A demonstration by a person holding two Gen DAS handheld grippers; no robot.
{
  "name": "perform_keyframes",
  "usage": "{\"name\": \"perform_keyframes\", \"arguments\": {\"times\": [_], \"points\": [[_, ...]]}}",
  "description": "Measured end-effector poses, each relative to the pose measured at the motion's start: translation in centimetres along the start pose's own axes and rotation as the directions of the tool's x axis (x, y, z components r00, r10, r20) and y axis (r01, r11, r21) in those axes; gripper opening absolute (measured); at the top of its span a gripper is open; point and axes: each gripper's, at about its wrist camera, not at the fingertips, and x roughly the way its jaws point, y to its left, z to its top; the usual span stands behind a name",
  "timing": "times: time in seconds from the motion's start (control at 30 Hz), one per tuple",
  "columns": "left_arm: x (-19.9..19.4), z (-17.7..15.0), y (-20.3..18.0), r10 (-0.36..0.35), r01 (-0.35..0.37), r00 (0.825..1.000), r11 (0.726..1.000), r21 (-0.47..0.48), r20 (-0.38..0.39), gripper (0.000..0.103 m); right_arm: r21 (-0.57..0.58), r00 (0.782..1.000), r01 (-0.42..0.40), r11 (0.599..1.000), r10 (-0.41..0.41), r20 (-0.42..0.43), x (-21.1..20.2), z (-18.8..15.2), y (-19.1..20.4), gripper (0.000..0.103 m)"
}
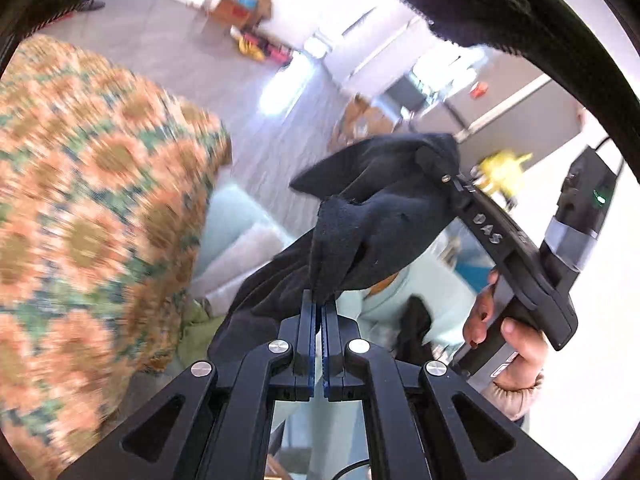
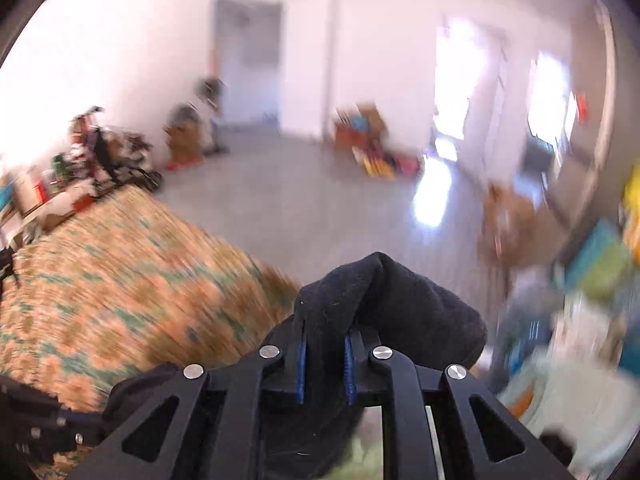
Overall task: Fold clothes
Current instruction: 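Lift the black T-shirt with both grippers and carry it onto the sunflower bedspread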
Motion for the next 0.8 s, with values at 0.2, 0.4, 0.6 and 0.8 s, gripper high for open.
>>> {"name": "perform_keyframes", "arguments": {"times": [0.2, 0.4, 0.6, 0.8], "points": [[-16.4, -1.3, 3.1, 0.13, -0.113, 0.975, 0.989, -0.1, 0.182, 0.002, -0.209, 0.972, -0.155, 0.966, 0.187, 0.144, -7.2, 8.1, 12.1, 0.015], [-31.5, -7.9, 8.5, 0.455, -0.352, 0.837, 0.873, -0.337, 0.303, 0.002, -0.341, 0.848, -0.472, 0.813, 0.524, 0.075, -9.6, 11.0, 29.2, 0.032], [-34.4, -17.0, 20.7, 0.761, -0.562, 0.648, 0.482, -0.672, 0.004, 0.003, -0.477, 0.87, -0.454, 0.753, 0.489, -0.055, -6.9, 5.3, 40.7, 0.07], [-31.2, -21.0, 23.9, 0.61, -0.416, 0.792, 0.544, -0.729, 0.004, 0.003, -0.485, 0.889, -0.454, 0.748, 0.419, -0.185, -3.7, -2.6, 35.6, 0.072]]}}
